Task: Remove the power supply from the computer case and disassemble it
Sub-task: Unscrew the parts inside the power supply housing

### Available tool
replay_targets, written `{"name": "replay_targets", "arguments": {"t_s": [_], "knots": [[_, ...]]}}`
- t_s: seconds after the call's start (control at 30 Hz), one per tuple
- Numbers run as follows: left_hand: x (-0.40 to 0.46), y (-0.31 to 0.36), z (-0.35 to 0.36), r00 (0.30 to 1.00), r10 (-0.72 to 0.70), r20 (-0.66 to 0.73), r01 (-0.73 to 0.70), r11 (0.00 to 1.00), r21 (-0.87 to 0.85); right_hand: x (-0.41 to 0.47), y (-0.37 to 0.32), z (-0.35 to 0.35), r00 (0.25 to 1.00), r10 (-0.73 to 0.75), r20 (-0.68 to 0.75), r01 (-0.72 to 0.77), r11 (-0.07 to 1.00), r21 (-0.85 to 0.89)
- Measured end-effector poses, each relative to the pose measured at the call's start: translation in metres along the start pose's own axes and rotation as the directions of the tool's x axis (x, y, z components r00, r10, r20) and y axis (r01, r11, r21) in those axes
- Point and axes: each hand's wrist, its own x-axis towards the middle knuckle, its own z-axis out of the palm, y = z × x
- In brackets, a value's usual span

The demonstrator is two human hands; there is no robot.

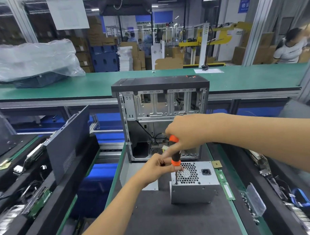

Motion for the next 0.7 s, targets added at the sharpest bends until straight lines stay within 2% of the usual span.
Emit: {"name": "replay_targets", "arguments": {"t_s": [0.07, 0.13, 0.23, 0.3, 0.37, 0.47, 0.57, 0.63, 0.7], "knots": [[0.001, -0.001, 0.000, 1.000, -0.005, 0.004, 0.005, 1.000, 0.025, 0.003, -0.004, 0.006, 0.998, 0.041, -0.042, -0.045, 0.993, -0.112], [0.003, -0.002, 0.000, 1.000, 0.001, 0.023, -0.001, 1.000, 0.009, 0.005, -0.006, 0.008, 0.999, -0.015, -0.038, 0.009, 0.988, -0.154], [0.003, 0.001, 0.000, 0.999, -0.024, 0.037, 0.025, 0.999, -0.024, 0.001, -0.001, -0.001, 0.976, -0.168, 0.138, 0.161, 0.985, 0.057], [0.006, 0.001, 0.002, 0.998, -0.062, 0.020, 0.062, 0.998, -0.007, -0.002, 0.001, -0.005, 0.953, -0.250, 0.173, 0.225, 0.963, 0.151], [0.009, -0.001, 0.004, 0.997, -0.073, 0.005, 0.073, 0.997, -0.017, -0.003, -0.001, -0.005, 0.979, -0.177, 0.097, 0.163, 0.978, 0.131], [0.010, 0.000, 0.005, 0.998, -0.057, 0.019, 0.058, 0.998, -0.033, 0.000, -0.004, 0.000, 0.998, 0.049, -0.040, -0.053, 0.993, -0.101], [0.012, -0.004, 0.005, 0.999, -0.037, 0.037, 0.039, 0.997, -0.067, 0.000, -0.003, 0.004, 0.999, 0.019, -0.046, -0.028, 0.981, -0.194], [0.013, -0.004, 0.005, 0.998, -0.041, 0.038, 0.044, 0.995, -0.089, -0.001, 0.005, 0.002, 0.997, -0.061, 0.053, 0.066, 0.993, -0.093], [0.014, -0.006, 0.004, 0.998, -0.042, 0.051, 0.046, 0.994, -0.096, -0.005, 0.012, -0.003, 0.982, -0.137, 0.129, 0.127, 0.988, 0.084]]}}
